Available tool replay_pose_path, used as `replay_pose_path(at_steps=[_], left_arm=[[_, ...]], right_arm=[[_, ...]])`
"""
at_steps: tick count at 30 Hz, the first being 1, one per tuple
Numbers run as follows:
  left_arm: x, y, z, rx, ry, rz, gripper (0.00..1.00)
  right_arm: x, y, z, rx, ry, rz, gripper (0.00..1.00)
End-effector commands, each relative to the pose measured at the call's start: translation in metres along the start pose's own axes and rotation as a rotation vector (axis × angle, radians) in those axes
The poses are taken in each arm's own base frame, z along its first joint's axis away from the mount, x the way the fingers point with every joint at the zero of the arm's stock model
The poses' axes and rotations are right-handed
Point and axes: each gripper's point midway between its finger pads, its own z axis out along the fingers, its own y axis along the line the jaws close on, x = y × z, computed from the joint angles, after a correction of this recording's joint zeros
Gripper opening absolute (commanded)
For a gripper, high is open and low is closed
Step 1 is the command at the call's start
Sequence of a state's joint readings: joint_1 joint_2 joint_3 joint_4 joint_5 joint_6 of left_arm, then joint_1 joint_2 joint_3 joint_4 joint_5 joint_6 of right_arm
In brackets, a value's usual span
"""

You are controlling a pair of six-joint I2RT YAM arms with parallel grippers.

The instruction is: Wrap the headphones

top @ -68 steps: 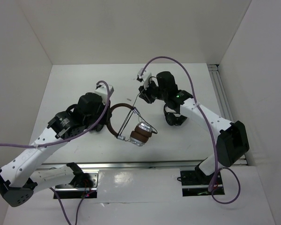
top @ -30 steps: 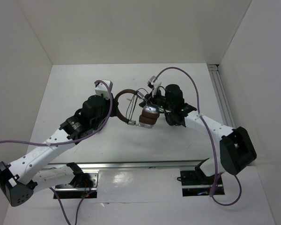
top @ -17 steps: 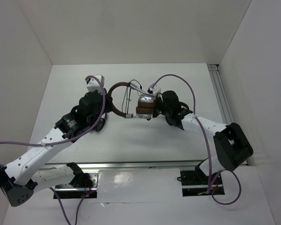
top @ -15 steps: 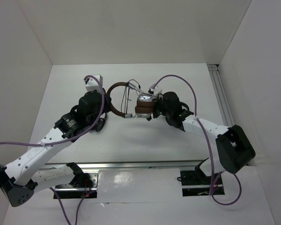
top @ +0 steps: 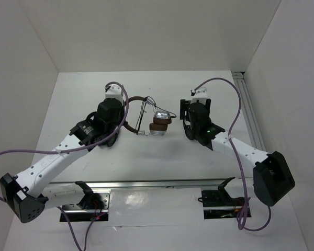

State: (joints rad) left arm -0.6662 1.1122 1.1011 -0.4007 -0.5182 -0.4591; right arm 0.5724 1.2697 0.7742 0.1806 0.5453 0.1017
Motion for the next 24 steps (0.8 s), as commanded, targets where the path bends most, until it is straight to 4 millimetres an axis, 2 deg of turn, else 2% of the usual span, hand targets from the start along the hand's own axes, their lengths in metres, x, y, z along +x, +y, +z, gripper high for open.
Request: replay_pose_path(at_steps=[1,2,3,5,7,8,9,10,11,12,13,14,15,16,17,21,22,24], left_arm=[[-0.054,-0.007,-0.006,0.038,-0.127,0.013,0.00],[-0.051,-0.007,-0.001,0.049,-0.111,0.071,0.00],[-0.064,-0.011,-0.003,0.078,-0.149,0.091,0.00],[-0.067,-0.023,-0.001,0.147,-0.163,0.172,0.00],[-0.073,-0.020,0.002,0.143,-0.179,0.246,0.00],[-0.078,-0.020,0.003,0.154,-0.196,0.256,0.00],[-0.074,-0.017,0.006,0.160,-0.187,0.295,0.00],[-0.072,-0.017,0.009,0.178,-0.189,0.308,0.00],[-0.079,-0.010,0.010,0.186,-0.206,0.308,0.00],[-0.073,-0.018,0.010,0.258,-0.191,0.327,0.00],[-0.075,-0.018,0.011,0.287,-0.198,0.335,0.00],[-0.077,-0.012,0.013,0.301,-0.199,0.351,0.00],[-0.075,-0.022,0.011,0.385,-0.204,0.376,0.00],[-0.077,-0.023,0.011,0.416,-0.221,0.413,0.00],[-0.074,-0.018,0.018,0.435,-0.206,0.429,0.00],[-0.053,-0.035,0.040,0.601,-0.139,0.507,0.00],[-0.045,-0.038,0.052,0.624,-0.116,0.543,0.00],[-0.033,-0.039,0.064,0.642,-0.073,0.570,0.00]], right_arm=[[0.000,-0.042,0.006,0.226,0.013,0.082,0.84],[0.003,-0.046,0.006,0.247,0.020,0.112,0.84],[0.005,-0.056,0.007,0.280,0.027,0.129,0.84],[0.002,-0.065,0.007,0.306,0.017,0.187,0.84],[0.003,-0.076,0.006,0.316,0.024,0.198,0.84],[0.000,-0.075,0.006,0.295,0.020,0.209,0.84],[-0.009,-0.079,0.004,0.290,-0.004,0.230,0.84],[-0.008,-0.078,0.002,0.278,-0.003,0.231,0.85],[-0.006,-0.079,0.001,0.261,0.002,0.236,0.85],[-0.012,-0.078,-0.002,0.249,-0.013,0.247,0.85],[-0.010,-0.078,-0.003,0.251,-0.003,0.241,0.85],[-0.014,-0.076,-0.005,0.229,-0.011,0.249,0.85],[-0.017,-0.077,-0.009,0.227,-0.016,0.252,0.85],[-0.015,-0.076,-0.011,0.217,-0.006,0.248,0.85],[-0.016,-0.074,-0.013,0.205,-0.003,0.248,0.85],[-0.039,-0.064,-0.023,0.116,-0.050,0.290,0.85],[-0.040,-0.063,-0.027,0.105,-0.058,0.295,0.85],[-0.040,-0.060,-0.029,0.081,-0.052,0.295,0.85]])
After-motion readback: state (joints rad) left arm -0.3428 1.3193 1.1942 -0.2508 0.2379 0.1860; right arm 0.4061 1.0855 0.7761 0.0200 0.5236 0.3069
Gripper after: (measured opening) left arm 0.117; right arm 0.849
